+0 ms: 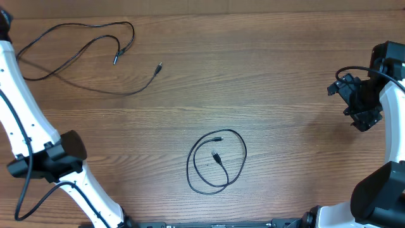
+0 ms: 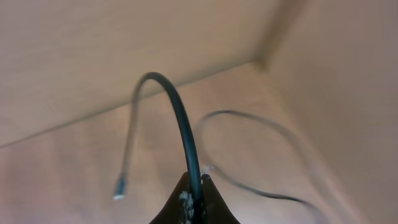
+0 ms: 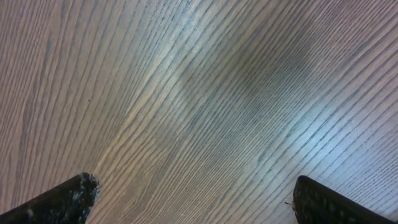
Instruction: Untangle cables
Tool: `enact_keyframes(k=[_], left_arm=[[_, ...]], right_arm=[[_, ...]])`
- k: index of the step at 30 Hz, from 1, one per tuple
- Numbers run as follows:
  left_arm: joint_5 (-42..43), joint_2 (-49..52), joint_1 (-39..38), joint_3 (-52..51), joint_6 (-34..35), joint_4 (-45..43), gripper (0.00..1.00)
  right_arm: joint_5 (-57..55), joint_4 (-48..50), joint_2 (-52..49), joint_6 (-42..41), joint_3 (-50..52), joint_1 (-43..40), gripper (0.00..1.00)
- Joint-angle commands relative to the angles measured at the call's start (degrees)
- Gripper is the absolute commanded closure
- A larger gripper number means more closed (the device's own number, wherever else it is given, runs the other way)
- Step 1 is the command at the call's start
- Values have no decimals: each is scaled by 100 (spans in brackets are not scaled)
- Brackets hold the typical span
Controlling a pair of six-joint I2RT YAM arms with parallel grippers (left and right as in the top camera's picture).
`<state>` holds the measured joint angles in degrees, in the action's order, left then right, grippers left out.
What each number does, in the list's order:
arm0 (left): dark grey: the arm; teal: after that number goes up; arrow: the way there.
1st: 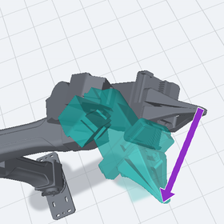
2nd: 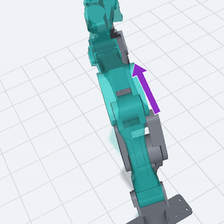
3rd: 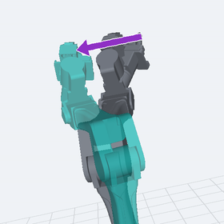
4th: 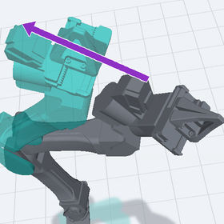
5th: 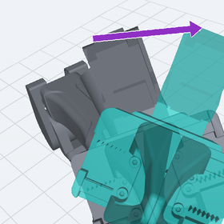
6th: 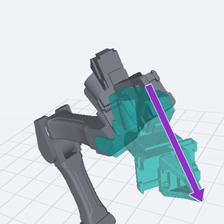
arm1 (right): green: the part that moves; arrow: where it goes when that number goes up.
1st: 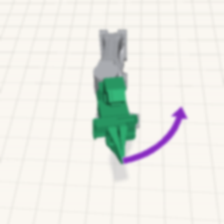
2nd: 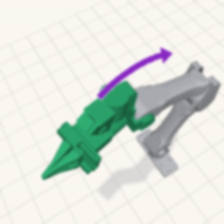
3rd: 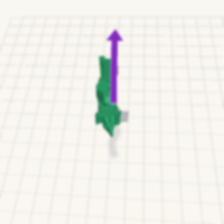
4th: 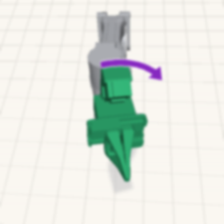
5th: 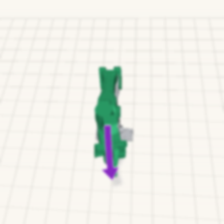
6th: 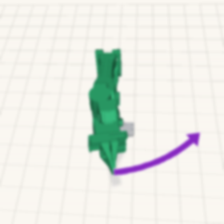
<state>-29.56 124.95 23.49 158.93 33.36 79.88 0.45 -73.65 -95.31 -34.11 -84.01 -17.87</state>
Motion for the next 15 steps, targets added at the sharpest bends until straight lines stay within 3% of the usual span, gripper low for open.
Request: enact_keyframes(k=[1, 15], left_arm=[[-881, 57, 262, -592, -256, 59, 96], [-848, 63, 647, -3112, 33, -592, 96]], right_arm=[[-39, 11, -17, -17, -157, 11, 0], [-39, 11, -17, -17, -157, 11, 0]])
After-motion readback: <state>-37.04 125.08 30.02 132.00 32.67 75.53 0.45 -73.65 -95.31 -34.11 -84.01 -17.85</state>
